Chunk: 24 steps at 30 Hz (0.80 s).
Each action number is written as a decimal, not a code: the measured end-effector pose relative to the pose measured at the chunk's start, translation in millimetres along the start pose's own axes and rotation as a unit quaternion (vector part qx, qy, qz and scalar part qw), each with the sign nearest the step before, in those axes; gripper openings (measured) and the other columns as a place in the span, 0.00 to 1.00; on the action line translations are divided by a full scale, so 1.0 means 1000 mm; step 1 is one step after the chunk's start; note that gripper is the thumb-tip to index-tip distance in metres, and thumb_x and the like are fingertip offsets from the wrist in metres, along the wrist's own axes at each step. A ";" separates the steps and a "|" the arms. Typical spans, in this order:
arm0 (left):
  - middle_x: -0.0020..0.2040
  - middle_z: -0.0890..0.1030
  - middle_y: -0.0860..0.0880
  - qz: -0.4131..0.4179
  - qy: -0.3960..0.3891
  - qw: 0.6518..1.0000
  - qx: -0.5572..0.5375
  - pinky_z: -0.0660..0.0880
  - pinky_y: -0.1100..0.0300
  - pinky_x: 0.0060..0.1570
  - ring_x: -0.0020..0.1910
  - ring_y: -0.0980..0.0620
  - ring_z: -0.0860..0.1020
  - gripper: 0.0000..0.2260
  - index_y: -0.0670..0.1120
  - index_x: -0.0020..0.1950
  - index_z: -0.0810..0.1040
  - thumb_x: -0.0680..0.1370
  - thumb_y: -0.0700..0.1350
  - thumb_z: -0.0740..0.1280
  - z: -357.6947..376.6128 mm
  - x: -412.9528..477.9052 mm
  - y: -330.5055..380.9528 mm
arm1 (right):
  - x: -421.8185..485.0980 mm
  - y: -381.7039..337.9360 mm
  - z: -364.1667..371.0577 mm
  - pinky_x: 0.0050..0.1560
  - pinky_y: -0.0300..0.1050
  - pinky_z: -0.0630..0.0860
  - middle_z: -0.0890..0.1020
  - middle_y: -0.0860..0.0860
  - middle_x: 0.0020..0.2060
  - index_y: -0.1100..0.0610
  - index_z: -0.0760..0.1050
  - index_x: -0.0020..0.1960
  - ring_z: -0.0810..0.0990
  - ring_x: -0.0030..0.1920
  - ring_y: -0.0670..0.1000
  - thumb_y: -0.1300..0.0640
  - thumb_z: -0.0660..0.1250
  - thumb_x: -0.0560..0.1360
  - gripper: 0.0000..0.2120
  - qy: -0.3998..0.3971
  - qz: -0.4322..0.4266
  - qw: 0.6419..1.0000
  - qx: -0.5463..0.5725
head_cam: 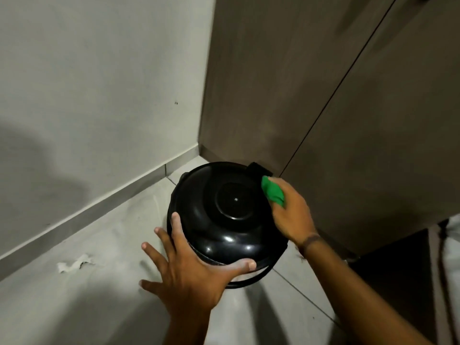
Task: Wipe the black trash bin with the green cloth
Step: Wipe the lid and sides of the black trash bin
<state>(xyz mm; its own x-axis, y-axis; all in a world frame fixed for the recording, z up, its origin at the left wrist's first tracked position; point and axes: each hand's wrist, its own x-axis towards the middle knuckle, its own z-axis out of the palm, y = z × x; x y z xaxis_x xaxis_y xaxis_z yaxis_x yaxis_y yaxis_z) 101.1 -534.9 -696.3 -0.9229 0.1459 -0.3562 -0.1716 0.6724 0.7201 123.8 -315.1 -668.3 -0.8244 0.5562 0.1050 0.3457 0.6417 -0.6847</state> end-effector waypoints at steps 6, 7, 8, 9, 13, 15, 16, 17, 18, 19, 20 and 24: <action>0.84 0.64 0.36 0.108 0.074 0.991 0.022 0.59 0.16 0.72 0.87 0.36 0.44 0.56 0.55 0.81 0.69 0.62 0.88 0.57 0.025 -0.060 -0.023 | 0.091 -0.042 0.043 0.81 0.57 0.53 0.69 0.49 0.78 0.48 0.68 0.77 0.59 0.81 0.53 0.66 0.66 0.74 0.33 -0.169 -0.183 0.961 -0.124; 0.78 0.74 0.40 0.181 0.111 0.976 0.057 0.65 0.14 0.66 0.86 0.37 0.52 0.43 0.61 0.71 0.76 0.68 0.87 0.53 0.012 -0.063 -0.042 | 0.099 -0.045 0.046 0.81 0.56 0.52 0.68 0.48 0.78 0.47 0.68 0.77 0.58 0.81 0.53 0.66 0.65 0.75 0.33 -0.204 -0.212 0.947 -0.128; 0.73 0.78 0.45 0.229 0.129 0.963 0.056 0.71 0.15 0.60 0.82 0.36 0.62 0.37 0.64 0.62 0.77 0.67 0.87 0.55 -0.006 -0.060 -0.049 | 0.104 -0.049 0.048 0.81 0.55 0.51 0.69 0.48 0.78 0.47 0.68 0.77 0.58 0.81 0.53 0.66 0.65 0.75 0.33 -0.230 -0.238 0.934 -0.131; 0.72 0.77 0.49 0.256 0.143 0.955 0.044 0.74 0.19 0.60 0.78 0.35 0.69 0.40 0.65 0.61 0.76 0.60 0.88 0.64 -0.024 -0.046 -0.053 | 0.108 -0.052 0.052 0.80 0.52 0.50 0.69 0.49 0.78 0.47 0.68 0.77 0.58 0.81 0.53 0.66 0.65 0.75 0.33 -0.247 -0.256 0.926 -0.128; 0.88 0.41 0.56 0.238 -0.036 0.953 0.184 0.48 0.30 0.84 0.87 0.48 0.37 0.83 0.59 0.87 0.41 0.40 0.86 0.73 -0.099 0.051 -0.017 | 0.109 -0.060 0.058 0.75 0.42 0.49 0.70 0.51 0.78 0.49 0.69 0.77 0.63 0.79 0.52 0.66 0.65 0.74 0.33 -0.262 -0.286 0.912 -0.133; 0.87 0.32 0.57 0.262 -0.131 0.915 0.278 0.39 0.32 0.84 0.83 0.53 0.28 0.87 0.56 0.85 0.30 0.40 0.84 0.75 -0.100 0.076 -0.008 | 0.107 -0.061 0.058 0.74 0.43 0.52 0.71 0.51 0.77 0.49 0.69 0.77 0.65 0.78 0.52 0.66 0.65 0.74 0.32 -0.262 -0.282 0.912 -0.138; 0.87 0.32 0.57 0.264 -0.150 0.909 0.287 0.38 0.32 0.83 0.82 0.55 0.27 0.87 0.56 0.85 0.29 0.40 0.84 0.75 -0.095 0.084 -0.009 | 0.106 -0.062 0.057 0.74 0.43 0.53 0.71 0.51 0.76 0.49 0.69 0.76 0.66 0.78 0.52 0.66 0.65 0.75 0.32 -0.265 -0.279 0.913 -0.136; 0.87 0.34 0.58 0.262 -0.152 0.911 0.278 0.38 0.31 0.83 0.82 0.56 0.28 0.87 0.57 0.85 0.30 0.40 0.85 0.74 -0.091 0.087 -0.014 | 0.105 -0.062 0.057 0.74 0.44 0.54 0.72 0.51 0.76 0.49 0.70 0.76 0.66 0.77 0.53 0.65 0.65 0.75 0.31 -0.265 -0.274 0.915 -0.129; 0.87 0.36 0.59 0.262 -0.146 0.916 0.267 0.38 0.31 0.83 0.82 0.57 0.29 0.87 0.58 0.85 0.30 0.39 0.86 0.73 -0.089 0.089 -0.019 | 0.106 -0.062 0.055 0.75 0.44 0.55 0.72 0.51 0.76 0.49 0.70 0.76 0.67 0.76 0.53 0.64 0.65 0.76 0.30 -0.259 -0.267 0.920 -0.120; 0.87 0.37 0.59 0.262 -0.137 0.920 0.257 0.38 0.30 0.83 0.82 0.57 0.30 0.87 0.59 0.85 0.31 0.38 0.86 0.73 -0.087 0.091 -0.024 | 0.103 -0.060 0.051 0.76 0.46 0.57 0.73 0.51 0.75 0.49 0.70 0.76 0.68 0.76 0.53 0.63 0.65 0.77 0.29 -0.248 -0.249 0.930 -0.108; 0.87 0.38 0.59 0.265 -0.130 0.922 0.251 0.37 0.30 0.82 0.83 0.57 0.30 0.87 0.59 0.85 0.31 0.37 0.86 0.73 -0.086 0.092 -0.027 | 0.097 -0.055 0.047 0.78 0.50 0.60 0.74 0.50 0.75 0.49 0.70 0.76 0.69 0.75 0.53 0.62 0.65 0.78 0.27 -0.230 -0.223 0.943 -0.093; 0.88 0.38 0.59 0.277 -0.142 0.923 0.227 0.36 0.32 0.82 0.86 0.54 0.34 0.87 0.60 0.85 0.31 0.37 0.84 0.75 -0.086 0.089 -0.023 | 0.031 -0.007 0.022 0.75 0.57 0.68 0.74 0.49 0.73 0.49 0.69 0.76 0.72 0.73 0.52 0.60 0.65 0.80 0.26 -0.089 -0.081 0.993 -0.022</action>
<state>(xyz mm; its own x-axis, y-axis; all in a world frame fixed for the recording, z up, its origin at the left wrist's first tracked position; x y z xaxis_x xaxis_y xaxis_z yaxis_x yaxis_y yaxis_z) -6.6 -600.3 -693.4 -0.6863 0.7004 -0.1960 0.5215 0.6618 0.5386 85.7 -314.2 -676.3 -0.9353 0.3447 0.0801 0.2180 0.7394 -0.6370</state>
